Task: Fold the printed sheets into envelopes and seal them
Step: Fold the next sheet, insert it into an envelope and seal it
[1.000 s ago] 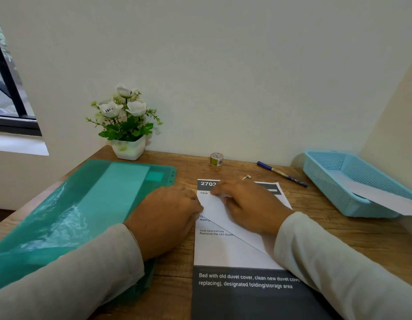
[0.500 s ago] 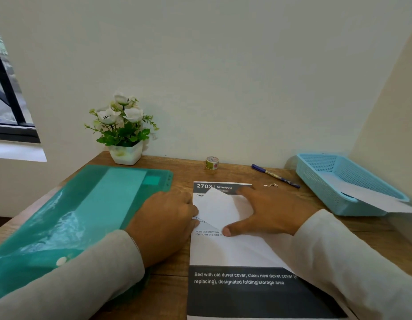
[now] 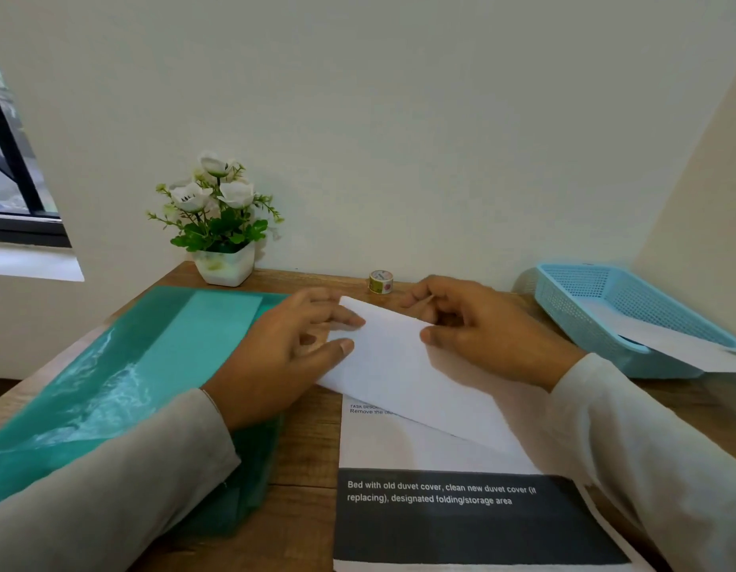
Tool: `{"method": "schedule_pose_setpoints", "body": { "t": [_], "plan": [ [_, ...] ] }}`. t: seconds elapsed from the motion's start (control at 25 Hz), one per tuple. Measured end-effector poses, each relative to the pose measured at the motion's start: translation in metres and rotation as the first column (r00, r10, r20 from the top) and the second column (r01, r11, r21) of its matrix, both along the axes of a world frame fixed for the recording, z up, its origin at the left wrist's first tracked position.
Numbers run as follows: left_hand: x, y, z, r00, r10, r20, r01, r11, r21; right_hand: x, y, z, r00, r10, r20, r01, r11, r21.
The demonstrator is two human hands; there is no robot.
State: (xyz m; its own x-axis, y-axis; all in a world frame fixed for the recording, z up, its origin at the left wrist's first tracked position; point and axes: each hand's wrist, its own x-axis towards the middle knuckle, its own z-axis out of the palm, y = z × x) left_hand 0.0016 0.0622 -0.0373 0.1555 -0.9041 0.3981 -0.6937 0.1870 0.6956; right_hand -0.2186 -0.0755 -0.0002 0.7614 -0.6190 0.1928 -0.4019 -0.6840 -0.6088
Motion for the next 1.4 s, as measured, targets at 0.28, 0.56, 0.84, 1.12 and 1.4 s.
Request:
{"method": "schedule_pose_setpoints", "body": {
  "t": [0.28, 0.56, 0.84, 1.12, 1.4],
  "plan": [
    [0.027, 0.001, 0.010, 0.967, 0.184, -0.177, -0.196, 0.979, -0.057, 0.007, -0.007, -0.011, 0.988, 0.007, 0.157, 0.013, 0.992, -0.127],
    [0.060, 0.003, 0.007, 0.912, 0.381, 0.154, -0.399, 0.910, 0.110, -0.018, -0.042, -0.038, 0.959, -0.262, 0.111, 0.272, 0.958, -0.087],
    [0.064, 0.001, 0.000, 0.896, 0.296, 0.330, -0.401, 0.859, 0.318, -0.021, -0.047, -0.058, 0.974, -0.224, -0.032, 0.221, 0.972, -0.081],
    [0.041, -0.010, 0.019, 0.915, 0.281, 0.291, -0.297, 0.955, 0.013, -0.024, -0.042, -0.075, 0.972, -0.218, 0.083, 0.225, 0.971, -0.085],
    [0.022, -0.104, 0.050, 0.847, 0.086, 0.524, -0.247, 0.937, 0.246, -0.022, -0.043, -0.080, 0.968, -0.237, 0.087, 0.246, 0.962, -0.115]
  ]
}}
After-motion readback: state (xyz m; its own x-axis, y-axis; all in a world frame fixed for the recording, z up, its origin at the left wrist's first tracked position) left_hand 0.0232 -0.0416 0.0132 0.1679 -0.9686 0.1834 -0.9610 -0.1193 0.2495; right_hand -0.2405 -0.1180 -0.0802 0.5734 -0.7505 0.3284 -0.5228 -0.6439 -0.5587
